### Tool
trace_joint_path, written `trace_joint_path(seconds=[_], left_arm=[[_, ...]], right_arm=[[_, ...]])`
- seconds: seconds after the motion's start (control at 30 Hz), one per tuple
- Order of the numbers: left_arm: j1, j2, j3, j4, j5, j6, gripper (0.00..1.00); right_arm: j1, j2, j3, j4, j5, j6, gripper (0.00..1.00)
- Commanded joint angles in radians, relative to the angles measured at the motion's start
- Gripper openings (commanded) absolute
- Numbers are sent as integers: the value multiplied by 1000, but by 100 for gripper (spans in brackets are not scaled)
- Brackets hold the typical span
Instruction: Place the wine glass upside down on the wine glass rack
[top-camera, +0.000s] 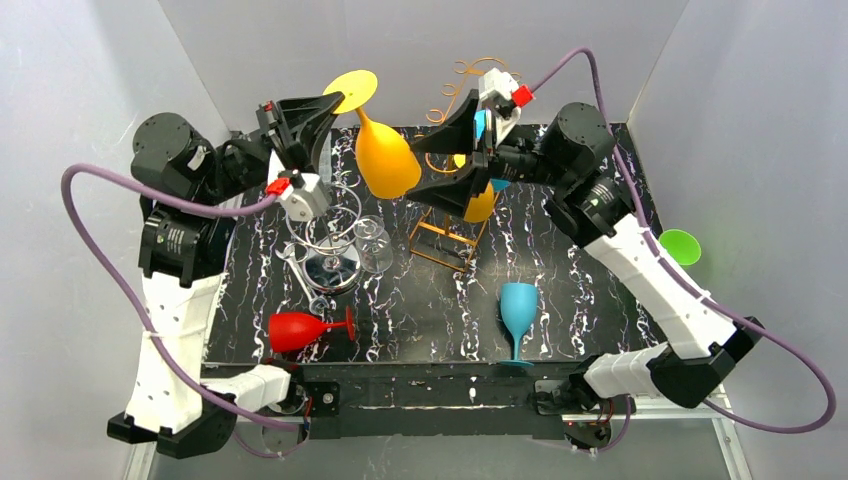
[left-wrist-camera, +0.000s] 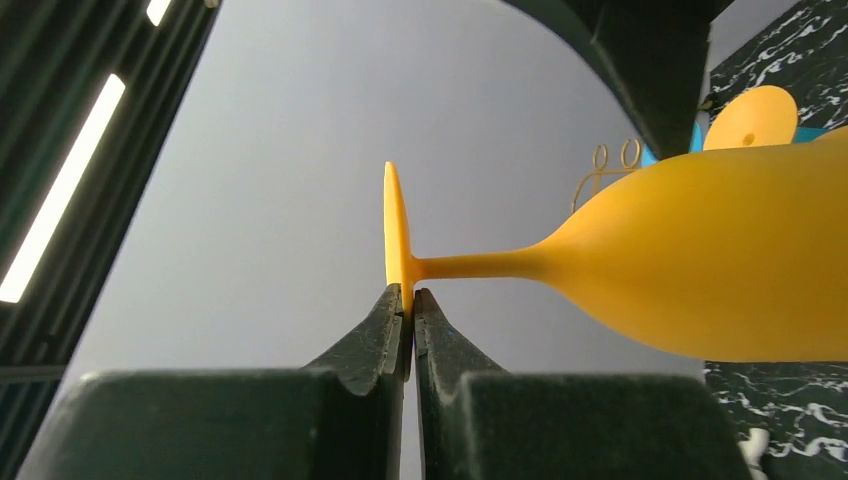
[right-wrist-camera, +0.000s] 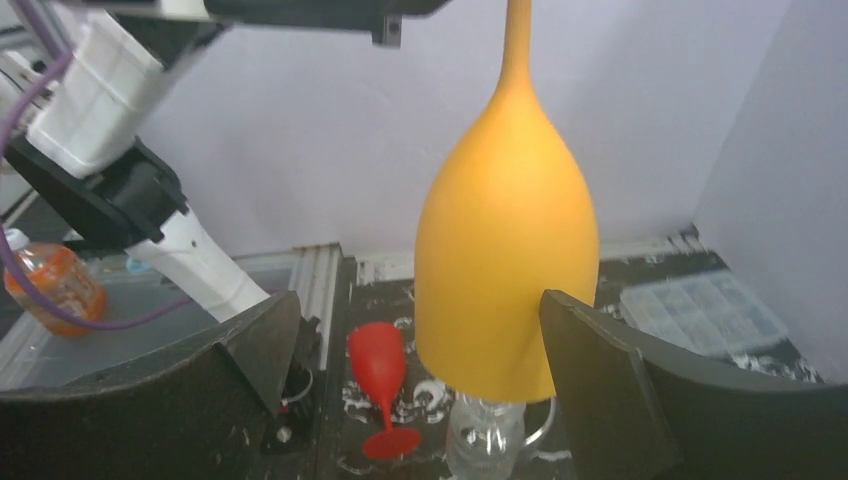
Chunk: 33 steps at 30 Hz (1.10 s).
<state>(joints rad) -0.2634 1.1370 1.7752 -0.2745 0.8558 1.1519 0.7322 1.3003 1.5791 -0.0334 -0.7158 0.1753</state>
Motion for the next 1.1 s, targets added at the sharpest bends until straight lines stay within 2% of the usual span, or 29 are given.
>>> trace_joint_path(seconds=[0.0, 0.17, 0.37, 0.73, 0.97, 1.0, 1.07], left_arm=[[-29, -37, -16, 44, 28, 74, 0], [-47, -45, -19, 44, 15, 85, 0], [-63, -53, -24, 44, 12, 104, 0], [-85, -44, -29, 44, 1, 133, 0], [-89, -45, -17, 44, 11, 165, 0], [-90, -45, -16, 44, 12, 168, 4], [-90, -48, -16, 44, 7, 167, 27]], right_arm=[[-2, 72, 60, 303, -119, 244, 98], [12, 169, 76, 562, -168, 490, 98], [88, 213, 110, 373, -119, 369, 98], [118, 225, 76, 385, -135, 371, 98], [99, 229, 94, 326, -83, 333, 78], [96, 230, 94, 336, -79, 343, 78], [90, 227, 90, 363, -76, 358, 77]])
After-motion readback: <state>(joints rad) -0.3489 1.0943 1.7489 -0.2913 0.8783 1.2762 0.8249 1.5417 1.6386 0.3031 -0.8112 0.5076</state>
